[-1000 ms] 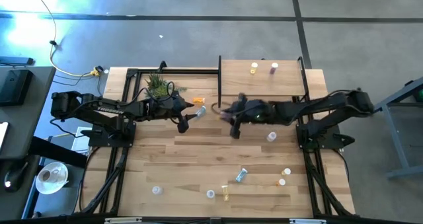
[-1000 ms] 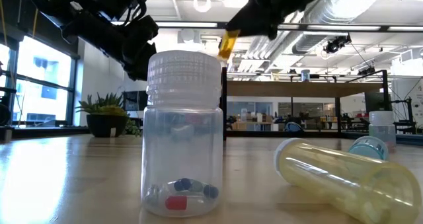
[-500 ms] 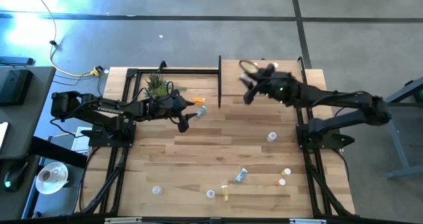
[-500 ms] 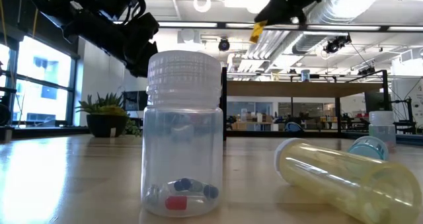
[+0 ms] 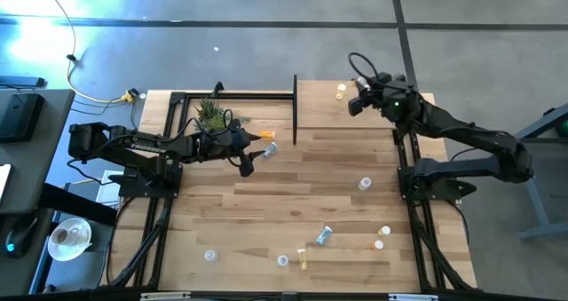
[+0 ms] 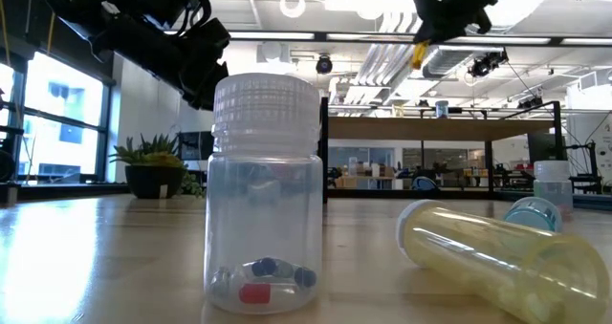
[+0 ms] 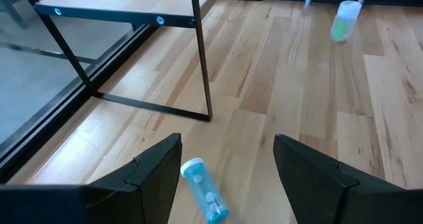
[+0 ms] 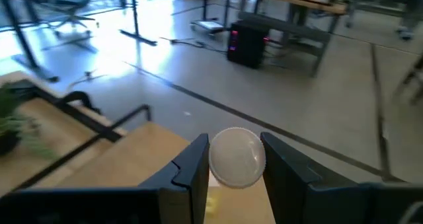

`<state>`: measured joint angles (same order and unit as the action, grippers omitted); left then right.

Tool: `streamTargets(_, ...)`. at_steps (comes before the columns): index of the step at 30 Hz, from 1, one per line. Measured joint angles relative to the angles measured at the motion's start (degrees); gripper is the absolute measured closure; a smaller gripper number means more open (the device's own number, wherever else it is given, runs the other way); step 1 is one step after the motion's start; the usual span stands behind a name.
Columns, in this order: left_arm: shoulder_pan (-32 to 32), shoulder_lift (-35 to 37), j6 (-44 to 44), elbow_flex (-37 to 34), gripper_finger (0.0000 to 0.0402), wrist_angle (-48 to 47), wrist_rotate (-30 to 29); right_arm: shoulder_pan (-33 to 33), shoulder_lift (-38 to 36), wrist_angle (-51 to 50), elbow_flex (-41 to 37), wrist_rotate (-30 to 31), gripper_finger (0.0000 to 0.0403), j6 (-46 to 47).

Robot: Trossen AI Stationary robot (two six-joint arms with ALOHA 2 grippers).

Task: Pick and place medicine bottles onto shelf by color
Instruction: Put the middle orange pill bottle on the shelf

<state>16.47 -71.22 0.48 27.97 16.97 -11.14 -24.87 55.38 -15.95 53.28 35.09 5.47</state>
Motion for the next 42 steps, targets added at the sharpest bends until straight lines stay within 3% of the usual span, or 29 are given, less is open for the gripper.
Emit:
streamTargets(13, 0.0, 0.0, -0.5, 0.0, 0.0172, 0.1, 0.0, -9.0, -1.9, -3.1, 0.0, 1.9, 0.0298, 1.2)
streamTargets(18, 0.0, 0.0, -0.5, 0.0, 0.0172, 0.1, 0.0, -12.6, -1.7, -14.1, 4.3, 0.4, 0.0298, 6.1)
streamTargets(34, 0.0, 0.0, -1.8, 0.0, 0.0172, 0.1, 0.0, -13.0, -0.6, -31.0, 6.7, 4.5, 0.0298, 20.1)
streamTargets(42, 0.0, 0.0, -1.8, 0.0, 0.0172, 0.0, 0.0, -13.0, 4.3, -32.8, 6.7, 7.4, 0.0298, 26.5)
